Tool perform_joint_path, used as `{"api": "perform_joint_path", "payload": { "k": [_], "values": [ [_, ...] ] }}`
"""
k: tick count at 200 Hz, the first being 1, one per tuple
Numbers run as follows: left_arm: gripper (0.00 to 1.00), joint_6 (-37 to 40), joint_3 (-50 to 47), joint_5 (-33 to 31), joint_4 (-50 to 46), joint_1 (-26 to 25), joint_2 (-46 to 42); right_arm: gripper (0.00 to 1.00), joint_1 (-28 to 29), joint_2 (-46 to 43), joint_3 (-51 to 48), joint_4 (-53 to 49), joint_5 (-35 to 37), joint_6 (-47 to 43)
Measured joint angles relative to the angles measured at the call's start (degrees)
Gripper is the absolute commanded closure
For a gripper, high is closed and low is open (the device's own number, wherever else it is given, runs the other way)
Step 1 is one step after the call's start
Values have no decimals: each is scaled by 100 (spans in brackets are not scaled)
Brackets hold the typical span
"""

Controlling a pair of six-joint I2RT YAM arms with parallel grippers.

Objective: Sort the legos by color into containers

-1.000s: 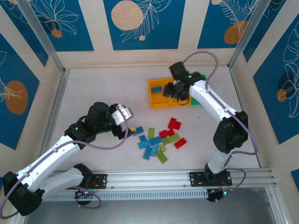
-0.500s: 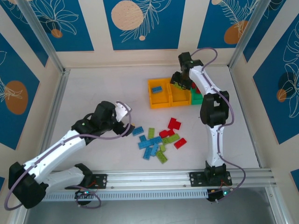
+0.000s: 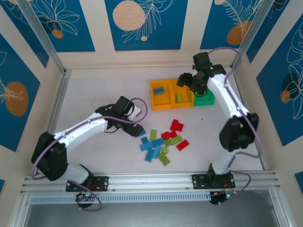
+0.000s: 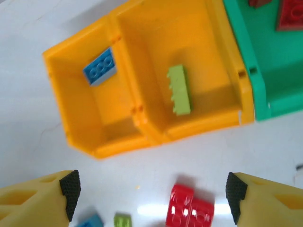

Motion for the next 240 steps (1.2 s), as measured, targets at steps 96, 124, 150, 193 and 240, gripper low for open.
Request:
{"api": "perform_joint_path", "payload": {
  "k": [96, 124, 150, 193, 240],
  "values": [
    [39, -103, 769, 516, -70, 0, 1919, 17, 507, -1534, -1727, -160, -205, 24],
    [43, -203, 890, 557, 11, -7, 2186, 17, 520, -1519, -1558, -192, -205, 22],
    [49, -299, 890, 501, 61, -4, 2343, 17, 546, -1517, -1421, -197, -203, 24],
    [73, -435, 907, 297, 85, 17, 2365, 17, 684, -1473, -1360, -221, -197, 26],
    [79, -776, 1276, 625, 153, 4, 2087, 17, 804, -1467, -1250, -256, -160, 160]
  ]
}}
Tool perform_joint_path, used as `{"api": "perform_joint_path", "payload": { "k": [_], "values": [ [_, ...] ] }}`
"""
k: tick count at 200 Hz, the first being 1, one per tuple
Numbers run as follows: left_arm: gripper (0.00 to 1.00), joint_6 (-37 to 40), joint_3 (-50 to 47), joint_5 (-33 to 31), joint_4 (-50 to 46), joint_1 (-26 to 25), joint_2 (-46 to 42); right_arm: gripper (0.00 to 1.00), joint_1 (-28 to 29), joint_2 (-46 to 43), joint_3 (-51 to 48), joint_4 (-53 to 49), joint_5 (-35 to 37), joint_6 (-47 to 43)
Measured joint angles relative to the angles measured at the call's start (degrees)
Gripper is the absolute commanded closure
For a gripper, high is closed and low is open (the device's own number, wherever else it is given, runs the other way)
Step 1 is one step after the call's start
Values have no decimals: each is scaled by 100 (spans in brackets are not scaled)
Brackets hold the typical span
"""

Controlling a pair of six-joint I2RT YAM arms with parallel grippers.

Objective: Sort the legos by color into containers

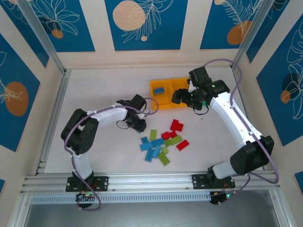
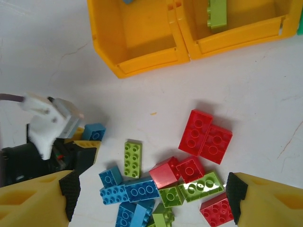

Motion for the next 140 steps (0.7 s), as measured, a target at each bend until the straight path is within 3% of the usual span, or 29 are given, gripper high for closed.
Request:
{"api": "perform_joint_path", "payload": {
  "k": [35, 65, 90, 114, 140],
  "values": [
    [88, -297, 1674, -79, 374, -15, 83, 17, 57, -94, -9, 122, 31, 262],
    [86, -304, 3440, -514, 861, 2, 1137, 17, 70, -229, -63, 166, 87, 407],
    [74, -321, 4500, -798, 898, 28, 2208, 17, 85, -354, -162, 190, 122, 498],
    [54, -339, 5014, -970, 780, 37, 2892, 17, 107, -424, -234, 214, 175, 573],
    [51, -385, 5222, -1036, 597, 39, 3084, 16, 122, -476, -361, 212, 262, 656]
  ]
}}
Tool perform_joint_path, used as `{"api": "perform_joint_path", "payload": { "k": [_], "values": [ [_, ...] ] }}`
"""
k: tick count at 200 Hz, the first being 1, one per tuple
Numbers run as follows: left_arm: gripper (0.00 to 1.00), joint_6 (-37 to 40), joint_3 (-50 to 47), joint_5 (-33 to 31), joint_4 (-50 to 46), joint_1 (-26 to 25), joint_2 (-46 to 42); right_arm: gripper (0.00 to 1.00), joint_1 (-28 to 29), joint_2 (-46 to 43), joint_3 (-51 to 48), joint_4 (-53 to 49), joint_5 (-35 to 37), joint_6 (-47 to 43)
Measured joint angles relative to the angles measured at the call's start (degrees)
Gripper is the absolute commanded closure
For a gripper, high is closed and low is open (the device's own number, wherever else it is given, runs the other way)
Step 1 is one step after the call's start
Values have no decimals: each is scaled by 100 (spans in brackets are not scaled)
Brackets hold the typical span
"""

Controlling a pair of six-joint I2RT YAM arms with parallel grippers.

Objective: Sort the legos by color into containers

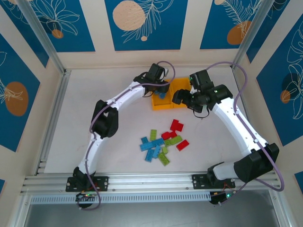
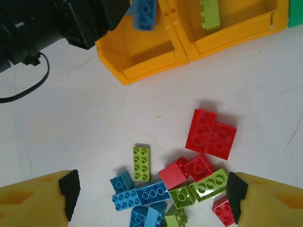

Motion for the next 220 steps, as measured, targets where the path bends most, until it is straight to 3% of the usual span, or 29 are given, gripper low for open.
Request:
{"api": "perform_joint_path", "payload": {
  "k": [24, 44, 91, 134, 174, 220],
  "values": [
    [53, 4, -52, 7, -11, 0, -195, 16, 11, -66, -212, -7, 87, 109],
    [53, 7, -804, 66, 122, 0, -925, 16, 11, -111, -409, -20, 170, 208],
    [54, 271, -3617, 444, 835, -7, -4365, 18, 11, -28, -1246, 94, 160, 367],
    [46, 1073, -5545, 817, 1193, -13, -6876, 32, -35, 651, -2153, 673, -136, 472],
    [38, 1397, -6642, 927, 1012, -15, -7300, 38, -68, 1342, -2282, 1204, -317, 498],
    [32, 1427, -6811, 975, 1029, -15, -7254, 51, -181, 1698, -2356, 1587, -151, 533]
  ]
}}
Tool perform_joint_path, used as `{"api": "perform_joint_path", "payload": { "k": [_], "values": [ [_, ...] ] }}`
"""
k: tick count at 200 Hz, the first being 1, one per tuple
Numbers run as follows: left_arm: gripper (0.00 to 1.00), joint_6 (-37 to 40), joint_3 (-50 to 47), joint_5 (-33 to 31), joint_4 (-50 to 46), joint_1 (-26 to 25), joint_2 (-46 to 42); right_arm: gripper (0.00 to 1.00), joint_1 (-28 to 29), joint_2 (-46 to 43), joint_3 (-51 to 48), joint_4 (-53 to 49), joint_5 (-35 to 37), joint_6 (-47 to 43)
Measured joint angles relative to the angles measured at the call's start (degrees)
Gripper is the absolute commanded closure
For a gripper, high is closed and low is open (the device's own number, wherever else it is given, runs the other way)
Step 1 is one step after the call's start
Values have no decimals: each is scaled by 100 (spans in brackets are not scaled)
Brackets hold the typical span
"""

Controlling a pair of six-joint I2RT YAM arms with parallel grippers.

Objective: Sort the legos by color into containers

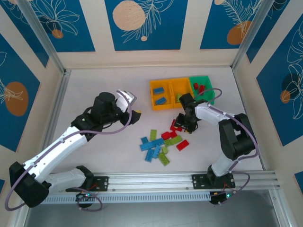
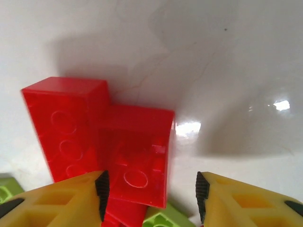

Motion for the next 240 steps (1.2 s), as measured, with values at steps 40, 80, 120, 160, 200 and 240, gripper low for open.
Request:
{"api": "perform_joint_path", "payload": {
  "k": [40, 80, 120, 160, 200, 240],
  "values": [
    [20, 15, 9, 81, 79, 0, 179, 54, -136, 33, -328, 168, 129, 13],
    [5, 35, 9, 138, 177, 0, 210, 44, -146, 26, -326, 142, 186, 13],
    [0, 31, -2, 186, 256, 0, 210, 20, -315, -131, -219, -68, 450, -50],
    [0, 42, -39, 245, 291, 0, 210, 32, -682, -2, 151, -149, 627, -157],
    [0, 199, -44, 415, 229, 0, 203, 56, -638, 455, 424, -96, 627, -173],
    [0, 437, -76, 715, 0, -2, 109, 68, -629, 153, 422, -247, 817, -81]
  ]
}}
